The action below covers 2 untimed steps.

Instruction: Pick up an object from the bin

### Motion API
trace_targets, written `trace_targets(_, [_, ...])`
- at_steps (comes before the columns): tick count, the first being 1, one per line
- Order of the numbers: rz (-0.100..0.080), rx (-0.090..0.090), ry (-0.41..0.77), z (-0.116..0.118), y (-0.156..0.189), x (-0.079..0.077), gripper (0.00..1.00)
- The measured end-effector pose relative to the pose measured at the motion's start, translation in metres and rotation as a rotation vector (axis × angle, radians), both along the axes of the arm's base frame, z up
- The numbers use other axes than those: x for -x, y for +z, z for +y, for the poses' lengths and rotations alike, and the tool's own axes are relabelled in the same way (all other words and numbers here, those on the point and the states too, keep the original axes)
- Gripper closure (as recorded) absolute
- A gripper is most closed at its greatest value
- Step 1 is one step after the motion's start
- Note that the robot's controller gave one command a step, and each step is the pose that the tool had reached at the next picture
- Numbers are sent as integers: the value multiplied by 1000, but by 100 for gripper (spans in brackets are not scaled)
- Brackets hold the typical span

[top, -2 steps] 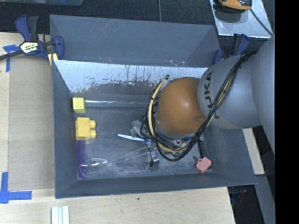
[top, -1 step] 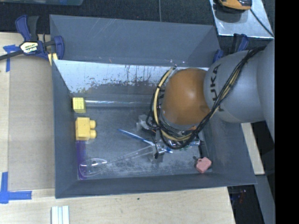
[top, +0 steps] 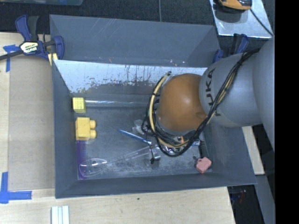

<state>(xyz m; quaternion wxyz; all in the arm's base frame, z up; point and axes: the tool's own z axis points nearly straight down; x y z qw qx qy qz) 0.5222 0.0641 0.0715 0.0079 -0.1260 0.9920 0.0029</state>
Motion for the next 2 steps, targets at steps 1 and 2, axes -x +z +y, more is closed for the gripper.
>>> trace_targets(1, [-1, 7, 163, -23, 0, -70, 100])
trace_targets(2, [-1, 7, 163, -23, 0, -70, 100])
